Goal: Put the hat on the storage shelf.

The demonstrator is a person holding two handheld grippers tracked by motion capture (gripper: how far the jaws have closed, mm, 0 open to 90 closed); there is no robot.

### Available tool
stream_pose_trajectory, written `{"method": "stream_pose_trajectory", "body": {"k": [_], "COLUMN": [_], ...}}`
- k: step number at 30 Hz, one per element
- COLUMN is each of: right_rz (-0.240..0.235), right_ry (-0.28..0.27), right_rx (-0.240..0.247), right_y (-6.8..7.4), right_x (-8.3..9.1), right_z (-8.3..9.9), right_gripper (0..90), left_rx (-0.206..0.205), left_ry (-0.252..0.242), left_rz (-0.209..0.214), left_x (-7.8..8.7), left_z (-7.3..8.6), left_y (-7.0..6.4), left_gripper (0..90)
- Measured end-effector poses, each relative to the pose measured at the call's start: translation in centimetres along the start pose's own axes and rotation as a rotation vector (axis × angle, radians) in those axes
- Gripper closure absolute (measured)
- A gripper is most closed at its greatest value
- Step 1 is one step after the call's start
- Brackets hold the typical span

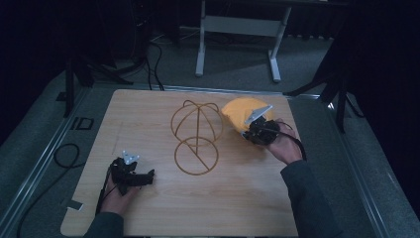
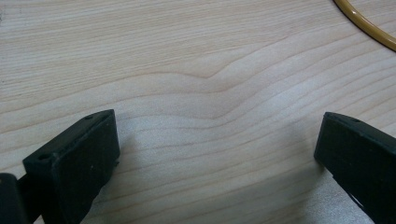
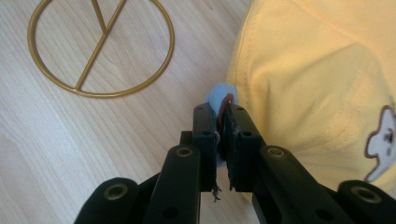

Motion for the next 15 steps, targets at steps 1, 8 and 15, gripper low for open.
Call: {"method": "stream_pose_trajectory", "body": {"k": [1, 8, 15], "right_rz": [0.004, 0.026, 0.052], "right_ry": [-0.001, 0.011, 0.006], "right_rx": [0.006, 0.02, 0.021], "right_y": [-0.1, -0.8, -1.8], "right_x": [0.2, 2.0, 4.1], "right_z": [-0.1, -0.2, -0.4], "right_gripper": [83.8, 83.8, 83.7], "left_rx": [-0.001, 0.002, 0.002], "left_ry": [0.001, -0.001, -0.002], "left_rz": [0.0, 0.0, 0.0], "left_x": [0.0, 0.0, 0.0], "left_z": [0.0, 0.0, 0.0], "left_y": [0.0, 0.0, 0.0], "left_gripper": [0.2, 0.2, 0.1]}}
Point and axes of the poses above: each handheld gripper's, and its own axes: x roughly backward along the jaws, z roughly out of its underside, y roughly to its left, the point moved 3 cm from there along -x, roughly forward along the jaws, and after that the axes turned 3 degrees about x, right-handed, at the moved point
